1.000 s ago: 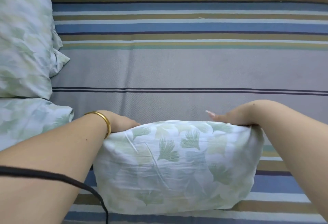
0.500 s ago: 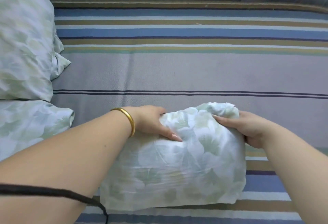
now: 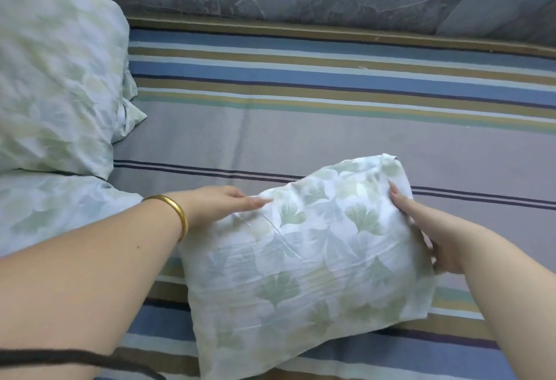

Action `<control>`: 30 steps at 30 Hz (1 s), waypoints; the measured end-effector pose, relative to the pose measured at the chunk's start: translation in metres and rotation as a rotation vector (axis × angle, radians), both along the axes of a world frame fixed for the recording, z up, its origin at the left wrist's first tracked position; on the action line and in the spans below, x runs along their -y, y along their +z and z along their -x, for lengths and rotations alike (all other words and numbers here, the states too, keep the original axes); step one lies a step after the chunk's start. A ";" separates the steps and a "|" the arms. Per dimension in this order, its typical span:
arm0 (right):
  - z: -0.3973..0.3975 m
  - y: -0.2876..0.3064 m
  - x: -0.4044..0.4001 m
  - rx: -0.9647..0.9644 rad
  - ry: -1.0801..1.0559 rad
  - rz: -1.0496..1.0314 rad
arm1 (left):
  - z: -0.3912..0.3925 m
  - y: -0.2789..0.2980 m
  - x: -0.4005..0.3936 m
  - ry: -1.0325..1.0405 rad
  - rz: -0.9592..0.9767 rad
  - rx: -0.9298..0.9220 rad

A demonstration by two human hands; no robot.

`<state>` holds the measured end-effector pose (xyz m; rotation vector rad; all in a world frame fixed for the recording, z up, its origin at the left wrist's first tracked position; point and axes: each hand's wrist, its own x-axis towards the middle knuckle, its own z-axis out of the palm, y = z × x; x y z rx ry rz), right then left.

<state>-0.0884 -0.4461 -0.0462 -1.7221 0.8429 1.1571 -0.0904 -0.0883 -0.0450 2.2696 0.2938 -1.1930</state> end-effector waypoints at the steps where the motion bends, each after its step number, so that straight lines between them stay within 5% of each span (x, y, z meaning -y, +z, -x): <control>1: 0.002 -0.002 0.003 -0.064 -0.011 -0.035 | 0.005 -0.004 -0.001 -0.025 -0.015 -0.062; 3: -0.004 0.001 -0.002 -0.073 -0.033 -0.080 | 0.012 -0.014 0.003 -0.014 -0.023 -0.103; 6: -0.022 0.014 -0.023 0.162 -0.129 -0.139 | 0.015 -0.018 0.006 0.036 -0.004 -0.069; 10: -0.036 0.011 -0.027 0.468 -0.764 -0.407 | 0.015 -0.023 -0.004 0.261 0.019 -0.057; 13: 0.006 -0.006 -0.025 0.337 -0.516 -0.286 | 0.013 -0.029 -0.003 0.465 0.107 0.054; 15: 0.036 -0.021 -0.035 0.188 -0.393 -0.442 | 0.012 -0.032 0.001 0.574 0.176 0.106; 19: 0.068 -0.048 -0.083 0.175 -0.625 -0.699 | 0.015 -0.039 0.003 0.658 0.363 -0.021; 22: 0.081 -0.058 -0.112 -0.031 -0.776 -0.911 | 0.012 -0.038 0.006 0.596 0.497 -0.118; 25: 0.075 -0.061 -0.122 -0.104 -0.721 -0.926 | 0.006 -0.037 0.005 0.590 0.508 -0.099; 30: 0.047 -0.048 -0.139 0.035 -0.612 -0.985 | 0.006 -0.019 -0.010 0.631 0.649 -0.053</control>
